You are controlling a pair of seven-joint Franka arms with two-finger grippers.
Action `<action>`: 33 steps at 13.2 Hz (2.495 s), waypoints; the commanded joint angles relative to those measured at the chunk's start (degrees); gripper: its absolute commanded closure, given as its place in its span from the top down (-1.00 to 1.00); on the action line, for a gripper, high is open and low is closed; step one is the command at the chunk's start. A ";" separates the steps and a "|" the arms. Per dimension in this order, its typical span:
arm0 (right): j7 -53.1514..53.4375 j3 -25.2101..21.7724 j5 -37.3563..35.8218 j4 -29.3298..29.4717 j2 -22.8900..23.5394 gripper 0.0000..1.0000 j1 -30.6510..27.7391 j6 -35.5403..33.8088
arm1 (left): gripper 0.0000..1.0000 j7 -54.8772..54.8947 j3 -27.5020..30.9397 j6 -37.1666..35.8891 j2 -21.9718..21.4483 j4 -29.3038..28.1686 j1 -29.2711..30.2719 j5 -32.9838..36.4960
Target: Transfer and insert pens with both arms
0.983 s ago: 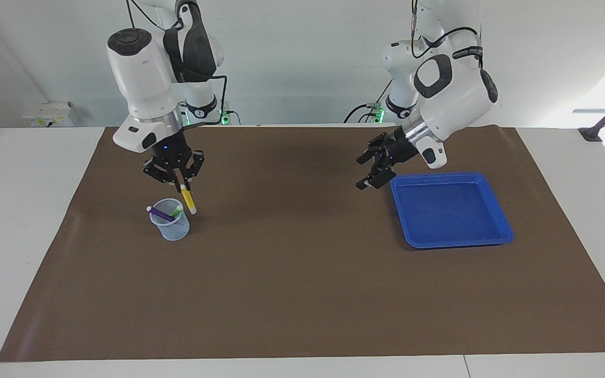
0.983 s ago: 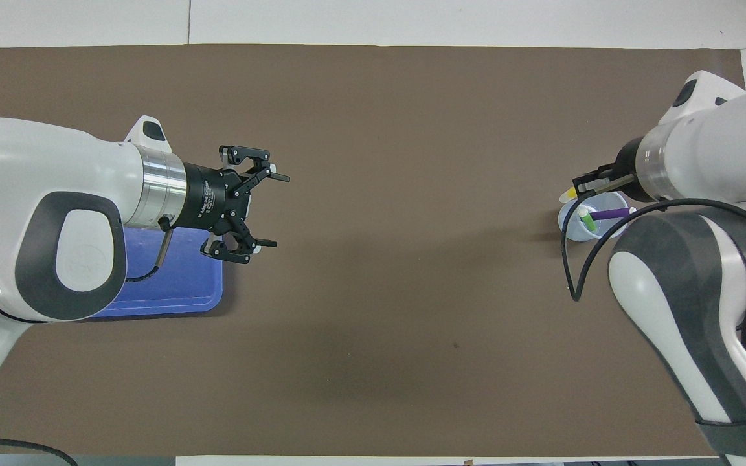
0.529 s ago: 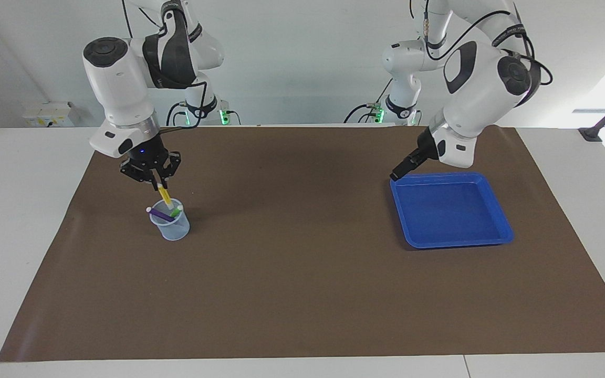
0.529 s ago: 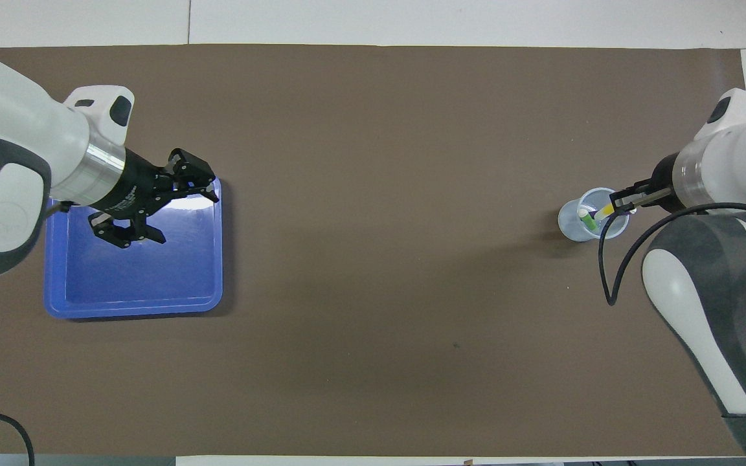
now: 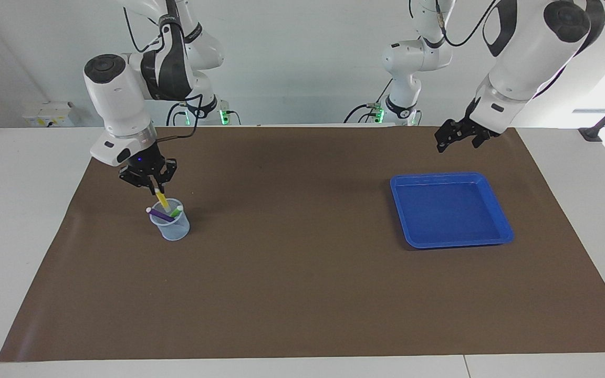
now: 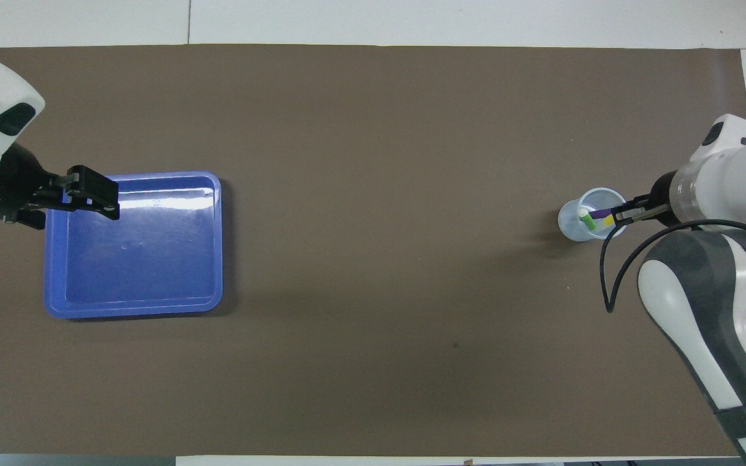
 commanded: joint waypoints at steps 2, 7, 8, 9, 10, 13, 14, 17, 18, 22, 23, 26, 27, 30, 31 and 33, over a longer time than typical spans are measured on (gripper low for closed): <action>-0.57 0.02 -0.03 -1.43 -0.91 1.00 -0.06 2.31 | 1.00 6.19 3.04 4.66 -4.12 -6.11 -2.33 1.20; -0.39 0.02 0.15 4.36 0.23 1.00 -0.06 0.64 | 1.00 5.84 3.39 4.26 -0.79 -2.89 -2.15 1.38; -0.39 -0.07 0.24 5.50 0.23 1.00 -0.15 -0.41 | 1.00 5.84 3.39 4.43 -0.70 -2.97 -2.33 1.29; -0.30 -0.51 0.32 7.25 0.23 1.00 -0.15 -2.24 | 1.00 6.01 3.48 4.26 -1.05 -3.23 -2.33 1.12; 0.31 -0.86 0.93 9.10 0.23 1.00 -0.15 -4.52 | 1.00 6.36 3.57 4.34 -1.40 -3.32 -2.15 1.12; 6.62 -1.30 4.19 14.72 0.76 1.00 -0.23 -11.91 | 1.00 5.84 3.57 4.61 -1.58 -3.41 -1.80 1.12; 8.47 -1.30 4.19 17.09 1.55 1.00 -0.15 -14.19 | 1.00 5.84 3.57 4.52 -1.67 -3.41 -1.45 1.12; 13.04 -1.04 4.10 21.94 3.31 1.00 -0.23 -19.39 | 1.00 5.84 3.57 4.43 -1.67 -3.50 -1.45 1.12; 14.71 -0.78 4.02 23.08 3.66 1.00 -0.32 -21.14 | 1.00 5.84 3.48 4.52 -1.67 -3.50 -1.36 1.12; 17.19 -0.33 4.63 21.00 2.79 1.00 -1.81 -22.57 | 1.00 5.84 3.57 4.52 -1.67 -3.50 -1.36 1.12; 17.28 -0.33 6.28 21.68 3.13 1.00 -2.08 -22.39 | 1.00 5.84 3.57 4.43 -1.67 -3.50 -1.36 1.12; 17.63 -0.25 7.27 22.21 3.05 1.00 -2.69 -23.62 | 1.00 5.84 3.57 4.43 -1.67 -3.50 -1.36 1.12; 17.63 -0.16 7.09 22.39 3.13 1.00 -2.69 -24.23 | 1.00 5.84 3.48 4.52 -1.67 -3.50 -1.36 1.12; 17.63 1.32 2.63 22.48 2.87 1.00 -2.78 -25.37 | 1.00 5.84 3.48 4.52 -1.67 -3.50 -1.45 1.12; 17.63 2.90 0.35 22.39 2.78 1.00 -2.96 -25.38 | 1.00 5.84 3.57 4.52 -1.67 -3.50 -1.45 1.12; 17.63 3.62 0.59 22.39 2.70 1.00 -3.49 -24.94 | 1.00 5.84 3.57 4.43 -1.67 -3.50 -1.36 1.12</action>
